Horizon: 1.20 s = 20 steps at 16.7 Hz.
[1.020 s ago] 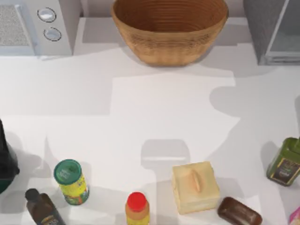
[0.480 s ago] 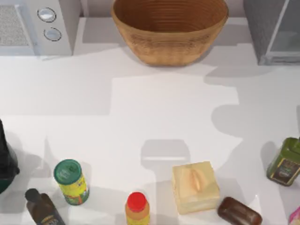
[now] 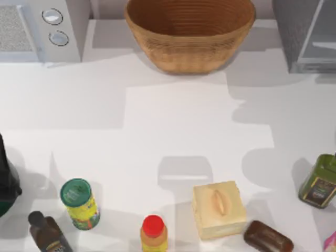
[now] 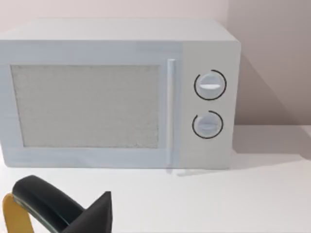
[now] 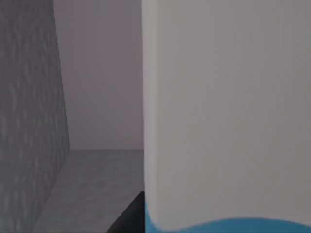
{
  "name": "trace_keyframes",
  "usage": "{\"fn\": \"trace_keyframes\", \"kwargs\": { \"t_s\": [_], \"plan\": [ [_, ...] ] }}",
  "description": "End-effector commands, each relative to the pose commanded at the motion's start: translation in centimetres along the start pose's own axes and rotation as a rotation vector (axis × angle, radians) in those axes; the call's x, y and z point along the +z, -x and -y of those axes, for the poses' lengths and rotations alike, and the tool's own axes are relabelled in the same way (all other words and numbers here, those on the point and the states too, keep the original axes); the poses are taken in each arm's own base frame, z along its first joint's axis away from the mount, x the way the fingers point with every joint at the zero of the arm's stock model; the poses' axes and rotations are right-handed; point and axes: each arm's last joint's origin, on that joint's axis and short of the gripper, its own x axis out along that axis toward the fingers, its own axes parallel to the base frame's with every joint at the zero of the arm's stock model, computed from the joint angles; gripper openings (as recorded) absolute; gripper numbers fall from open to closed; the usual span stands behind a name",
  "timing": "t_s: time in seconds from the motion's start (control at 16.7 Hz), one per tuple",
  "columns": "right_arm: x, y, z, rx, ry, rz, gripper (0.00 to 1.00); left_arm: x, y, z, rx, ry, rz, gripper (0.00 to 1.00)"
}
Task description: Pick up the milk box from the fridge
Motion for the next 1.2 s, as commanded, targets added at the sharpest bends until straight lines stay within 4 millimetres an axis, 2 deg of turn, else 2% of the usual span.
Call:
{"fn": "trace_keyframes", "kwargs": {
  "t_s": [0.36,0.6,0.78,0.96,1.2],
  "plan": [
    [0.0,0.0,-0.3,0.005,-0.003,-0.007,0.0,0.0,0.0,0.0,0.0,0.0,0.0,1.0],
    [1.8,1.9,-1.2,0.005,-0.003,-0.016,0.0,0.0,0.0,0.0,0.0,0.0,0.0,1.0],
    [4.4,4.8,-2.4,0.005,0.0,-0.012,0.0,0.0,0.0,0.0,0.0,0.0,0.0,1.0],
    [6.9,9.1,-3.9,0.005,0.004,0.001,0.0,0.0,0.0,0.0,0.0,0.0,0.0,1.0],
    [7.7,15.8,-5.7,0.005,0.005,-0.005,0.0,0.0,0.0,0.0,0.0,0.0,0.0,1.0]
  ]
}}
